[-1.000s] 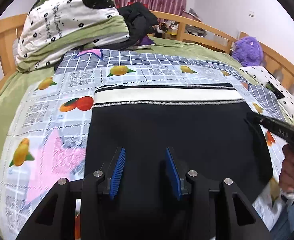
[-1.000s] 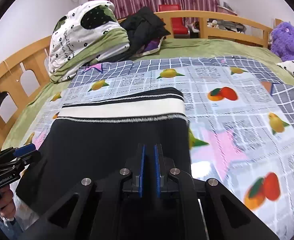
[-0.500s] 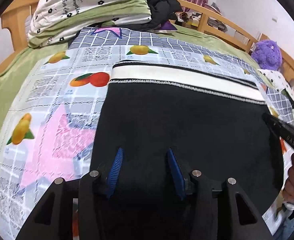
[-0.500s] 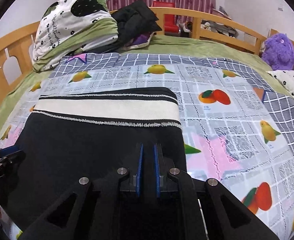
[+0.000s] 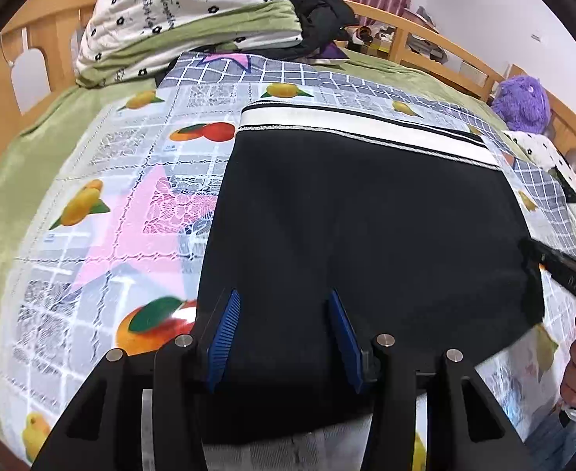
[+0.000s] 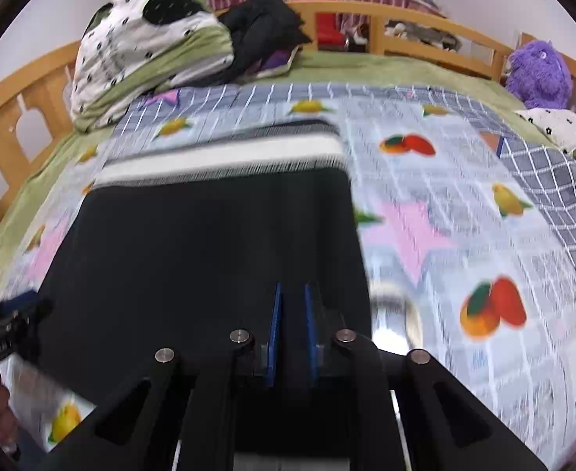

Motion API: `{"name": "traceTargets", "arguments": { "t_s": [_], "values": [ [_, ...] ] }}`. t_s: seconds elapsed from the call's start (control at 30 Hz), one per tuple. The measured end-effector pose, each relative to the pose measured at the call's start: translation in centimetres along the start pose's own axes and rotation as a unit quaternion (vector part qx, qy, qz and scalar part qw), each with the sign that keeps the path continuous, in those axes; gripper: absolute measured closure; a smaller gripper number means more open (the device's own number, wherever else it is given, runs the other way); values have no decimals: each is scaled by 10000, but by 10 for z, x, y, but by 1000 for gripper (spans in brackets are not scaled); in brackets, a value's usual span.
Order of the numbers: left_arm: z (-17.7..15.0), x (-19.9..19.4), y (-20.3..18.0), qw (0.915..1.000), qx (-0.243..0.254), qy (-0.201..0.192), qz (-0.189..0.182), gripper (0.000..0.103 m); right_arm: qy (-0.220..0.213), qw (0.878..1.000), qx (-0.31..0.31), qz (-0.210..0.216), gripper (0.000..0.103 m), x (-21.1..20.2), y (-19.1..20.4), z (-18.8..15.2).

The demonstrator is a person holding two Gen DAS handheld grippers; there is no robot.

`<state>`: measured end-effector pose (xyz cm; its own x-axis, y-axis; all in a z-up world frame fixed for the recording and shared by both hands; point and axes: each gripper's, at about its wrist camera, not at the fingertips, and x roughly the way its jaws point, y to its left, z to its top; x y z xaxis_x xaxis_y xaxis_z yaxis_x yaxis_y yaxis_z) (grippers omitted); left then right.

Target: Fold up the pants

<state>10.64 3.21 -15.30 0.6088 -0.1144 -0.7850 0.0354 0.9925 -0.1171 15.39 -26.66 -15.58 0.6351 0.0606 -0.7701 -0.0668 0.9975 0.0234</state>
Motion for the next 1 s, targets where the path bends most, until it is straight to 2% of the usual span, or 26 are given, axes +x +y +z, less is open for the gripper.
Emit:
{"name": "traceTargets", "arguments": {
  "t_s": [0.1,0.17,0.3,0.43,0.5,0.53,0.67,0.73,0.77,0.83,0.87,0.97,1.0],
  "values": [
    [-9,-13,-3,10000,26,29,-74,57,167,9992,-326,-139,90,-11,11,-18],
    [-14,-22,-4,9995,-25,141,-269,57,203,9986,-463,-137,90,-22,16,-25],
    [-21,-46,-14,9995,21,118,-301,57,2,9995,-311,-103,90,-63,11,-34],
    [-23,-85,-24,9995,49,-172,-241,51,-230,9997,109,-43,84,-113,1,-38],
    [-24,-106,-29,9992,77,-358,-170,47,-399,9989,241,-64,76,-139,-1,-40],
    [-24,-119,-33,9986,118,-505,-76,40,-454,9985,290,-82,74,-147,-2,-40],
    [-24,-157,-44,9958,207,-892,21,29,-627,9969,453,-173,73,-186,-5,-45],
    [-25,-170,-49,9950,205,-972,94,28,-614,9966,454,-311,73,-195,-4,-46],
    [-25,-174,-51,9950,195,-971,120,28,-610,9963,451,-409,70,-200,-3,-47],
    [-25,-179,-54,9960,153,-867,134,28,-663,9955,426,-525,52,-206,0,-48],
    [-25,-183,-56,9965,158,-817,97,28,-714,9951,379,-576,36,-211,3,-49],
    [-27,-196,-62,9957,239,-883,146,28,-878,9938,260,-624,28,-227,11,-50],
    [-28,-201,-64,9952,240,-935,181,28,-896,9937,248,-621,21,-231,12,-51]
  ]
}}
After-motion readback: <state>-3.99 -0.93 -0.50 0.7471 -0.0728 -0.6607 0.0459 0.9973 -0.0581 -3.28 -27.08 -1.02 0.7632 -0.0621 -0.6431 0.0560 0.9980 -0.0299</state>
